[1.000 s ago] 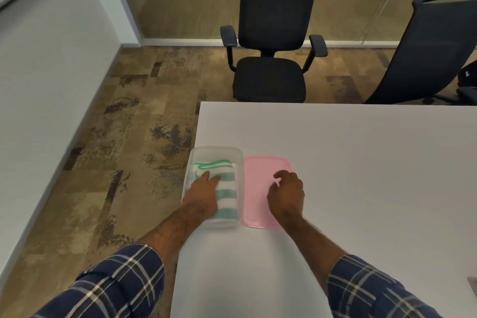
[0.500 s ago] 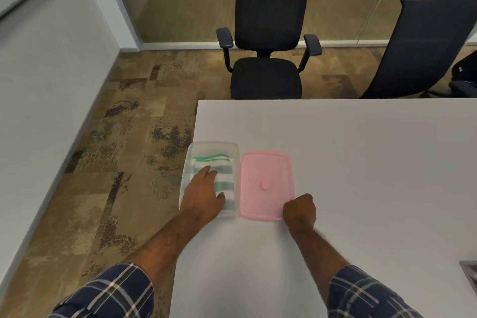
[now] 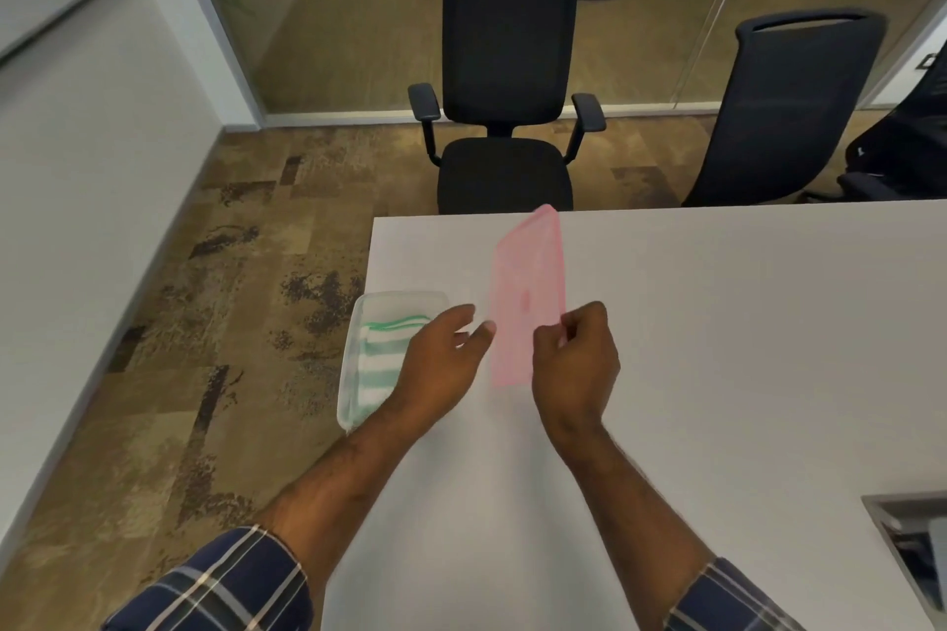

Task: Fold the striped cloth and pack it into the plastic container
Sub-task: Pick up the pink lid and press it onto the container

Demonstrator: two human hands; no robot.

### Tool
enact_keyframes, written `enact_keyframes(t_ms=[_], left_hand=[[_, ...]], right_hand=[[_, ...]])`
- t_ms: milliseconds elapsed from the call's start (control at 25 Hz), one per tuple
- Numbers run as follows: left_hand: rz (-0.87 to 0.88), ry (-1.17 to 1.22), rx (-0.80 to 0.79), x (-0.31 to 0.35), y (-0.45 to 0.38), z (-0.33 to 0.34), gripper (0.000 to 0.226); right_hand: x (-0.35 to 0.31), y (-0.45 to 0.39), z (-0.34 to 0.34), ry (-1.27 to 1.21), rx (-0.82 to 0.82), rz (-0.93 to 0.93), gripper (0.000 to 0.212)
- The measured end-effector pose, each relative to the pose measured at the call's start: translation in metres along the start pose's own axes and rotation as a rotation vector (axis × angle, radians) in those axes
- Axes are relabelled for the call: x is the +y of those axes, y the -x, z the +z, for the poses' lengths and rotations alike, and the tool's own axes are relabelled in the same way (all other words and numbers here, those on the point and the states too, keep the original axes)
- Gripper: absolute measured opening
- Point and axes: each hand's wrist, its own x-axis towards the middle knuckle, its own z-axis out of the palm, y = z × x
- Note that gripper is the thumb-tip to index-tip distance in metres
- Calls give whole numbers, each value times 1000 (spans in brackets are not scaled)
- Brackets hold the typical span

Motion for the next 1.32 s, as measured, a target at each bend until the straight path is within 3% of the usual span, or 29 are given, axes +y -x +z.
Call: enact_keyframes(t_ms=[120,240,401,481,641,801,921,1081,1322], left_hand=[[-31,214,-35,45,3,2,46],[-67,280,-12,62,3,-2,39],[-145,328,71,48,3,-13,30],[-177,374,112,39,1,-22,32],[-188,369,169,16,-4,-41,30],[-199,366,171,-17,-8,-57,22],[-190,270,239,-48,-13,-63,19],[-197,90,236,-95,-19,-65,34],[-231,77,244,-131,-22,-53,41]], right_hand=[[-22,15,-7,48,-59,-238,21],[-30,29,-7,133,-147,-459,5],[-28,37,-5,103,-320,-544,27],[-26,36,-4,16,-408,-501,36],[-13,15,7,37,-263,-256,48],[-4,17,27,-186,-504,9,58],[2,35,47,-195,-556,14,60],[8,57,68,-78,-603,4,64],[14,62,85,198,-632,-60,62]])
